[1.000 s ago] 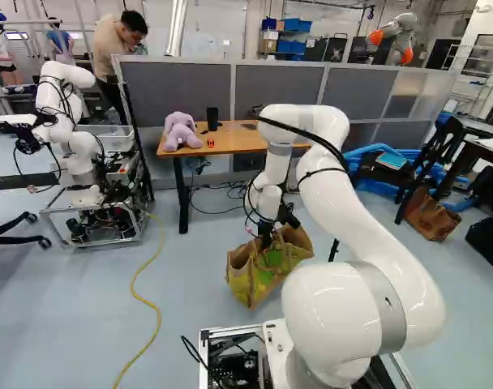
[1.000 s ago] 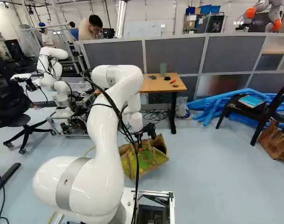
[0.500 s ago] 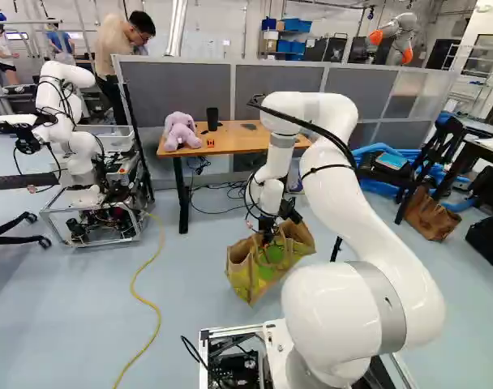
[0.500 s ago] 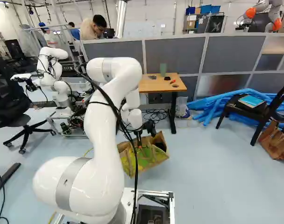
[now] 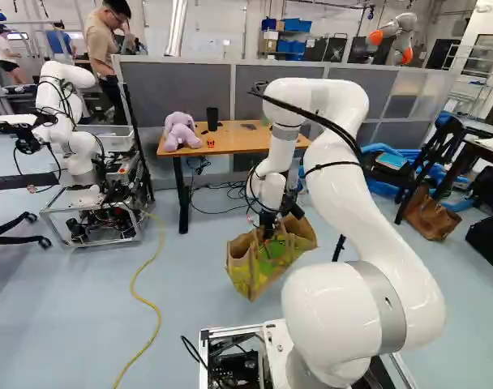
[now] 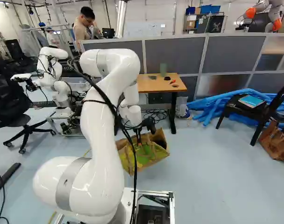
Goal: Pick up the bag on the ground and place it on the table
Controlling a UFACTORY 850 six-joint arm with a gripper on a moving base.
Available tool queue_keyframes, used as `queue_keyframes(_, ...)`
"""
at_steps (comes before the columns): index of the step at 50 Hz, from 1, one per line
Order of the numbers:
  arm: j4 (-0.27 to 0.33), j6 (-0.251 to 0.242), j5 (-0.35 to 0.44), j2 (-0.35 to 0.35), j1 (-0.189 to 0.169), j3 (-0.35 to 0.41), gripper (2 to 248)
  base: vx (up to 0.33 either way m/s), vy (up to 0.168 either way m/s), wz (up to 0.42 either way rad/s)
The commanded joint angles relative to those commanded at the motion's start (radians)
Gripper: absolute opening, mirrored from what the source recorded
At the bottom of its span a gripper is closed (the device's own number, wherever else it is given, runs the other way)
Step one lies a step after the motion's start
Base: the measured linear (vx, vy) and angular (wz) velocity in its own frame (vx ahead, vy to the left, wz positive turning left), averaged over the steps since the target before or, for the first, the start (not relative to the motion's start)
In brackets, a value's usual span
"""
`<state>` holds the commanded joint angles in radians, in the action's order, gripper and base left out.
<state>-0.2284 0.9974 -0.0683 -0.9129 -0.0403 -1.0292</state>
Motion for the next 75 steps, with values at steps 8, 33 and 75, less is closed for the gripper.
queue_keyframes(8, 0.0, 0.0, 0.0, 0.032, 0.0, 0.021, 34, 0.0, 0.0, 0.0)
queue_keyframes(33, 0.0, -0.018, 0.0, 0.134, 0.0, 0.085, 34, 0.0, 0.0, 0.0)
queue_keyframes(75, 0.0, -0.442, 0.0, 0.31, 0.0, 0.185, 34, 0.0, 0.0, 0.0)
